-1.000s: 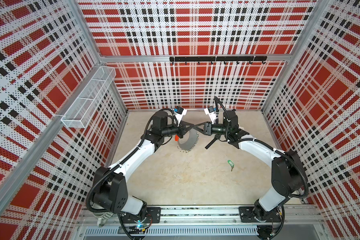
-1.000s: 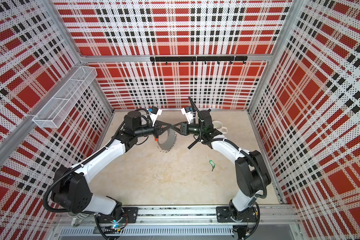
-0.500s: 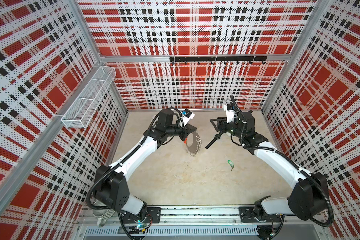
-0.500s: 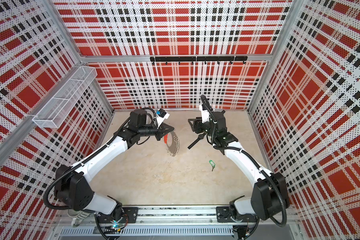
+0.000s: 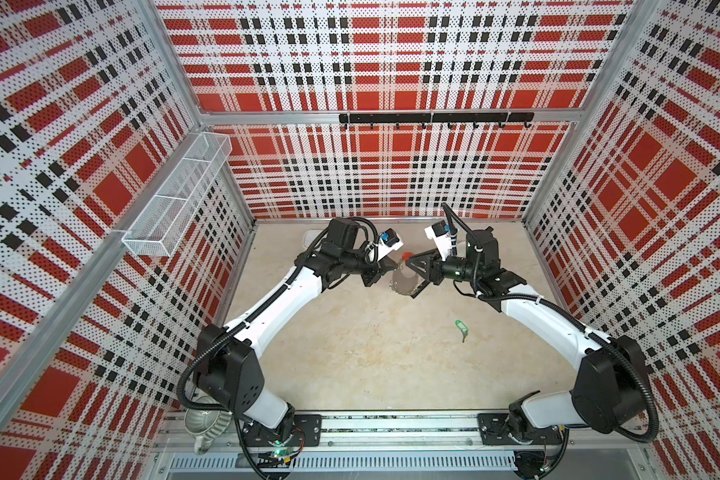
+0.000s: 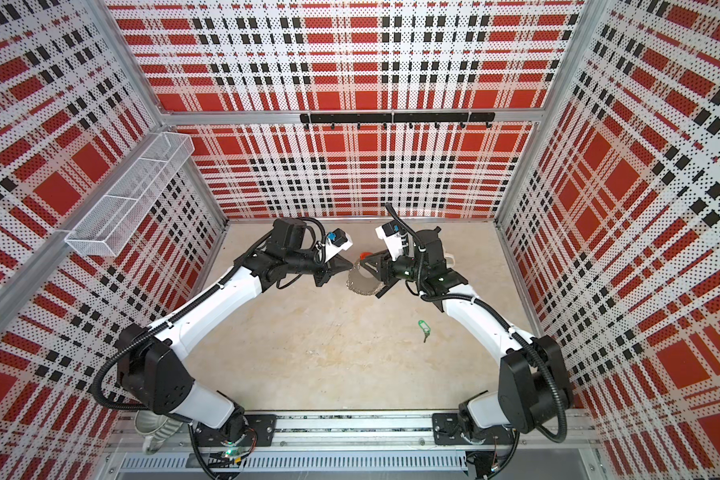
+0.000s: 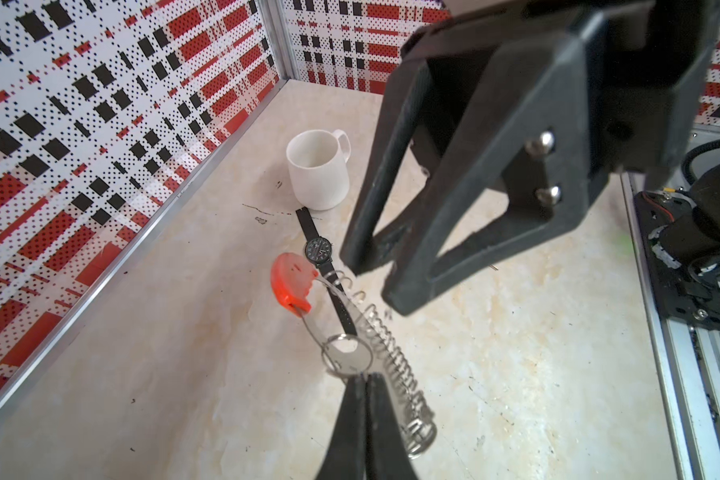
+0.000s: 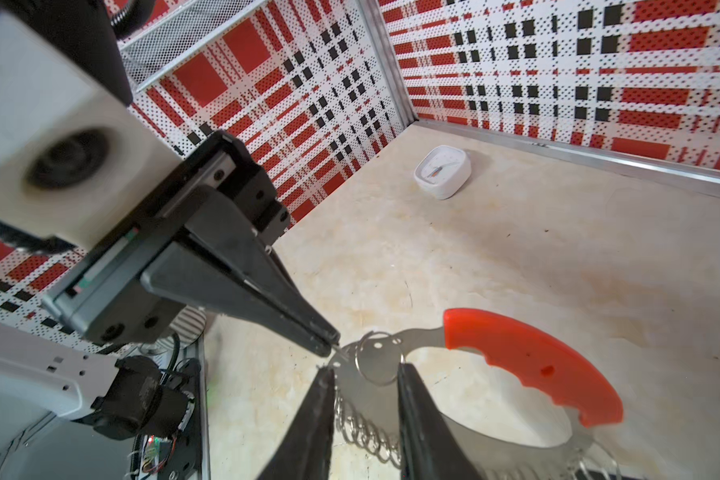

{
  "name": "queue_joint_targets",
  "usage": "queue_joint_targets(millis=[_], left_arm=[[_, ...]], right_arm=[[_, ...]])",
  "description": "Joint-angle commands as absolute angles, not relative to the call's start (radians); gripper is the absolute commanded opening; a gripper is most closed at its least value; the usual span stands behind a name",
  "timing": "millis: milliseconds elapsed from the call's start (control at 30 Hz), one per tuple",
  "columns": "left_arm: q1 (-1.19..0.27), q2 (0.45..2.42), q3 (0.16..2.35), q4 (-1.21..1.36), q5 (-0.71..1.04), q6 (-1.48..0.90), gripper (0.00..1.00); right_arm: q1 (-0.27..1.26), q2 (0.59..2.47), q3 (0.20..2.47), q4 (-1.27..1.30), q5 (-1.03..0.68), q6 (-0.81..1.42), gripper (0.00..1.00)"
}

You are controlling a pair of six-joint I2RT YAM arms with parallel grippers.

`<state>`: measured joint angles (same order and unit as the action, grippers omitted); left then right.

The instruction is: Put the keys on the keyring

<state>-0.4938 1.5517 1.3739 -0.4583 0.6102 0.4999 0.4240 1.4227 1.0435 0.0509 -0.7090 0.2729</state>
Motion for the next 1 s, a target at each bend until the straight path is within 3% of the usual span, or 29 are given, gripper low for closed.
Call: queue_joint_targets(millis=[0,300,500,967], left_arm=[[-0.482,1.523,1.408,-0.468,0.65,0.53,0.0],[-0.471,1.514,1.407,-0.47,0.681,0.522,0.0],[-0.463,1.5,1.395,-0.469,0.702,0.521,0.0],[-0.449,1.488,1.387,-0.472,0.747,0.519,0.0]], right_arm=[[0.438,1.435,1.029,0.116,-0.757,0.253,0.28],[0.476,1.441,1.001,0.173,-0.751,0.262,0.28],[0.483,1.463,1.003,0.189,-0.742,0.259,0.22],[0.483,1.471,1.023,0.177,-0.748,0.24,0.27]])
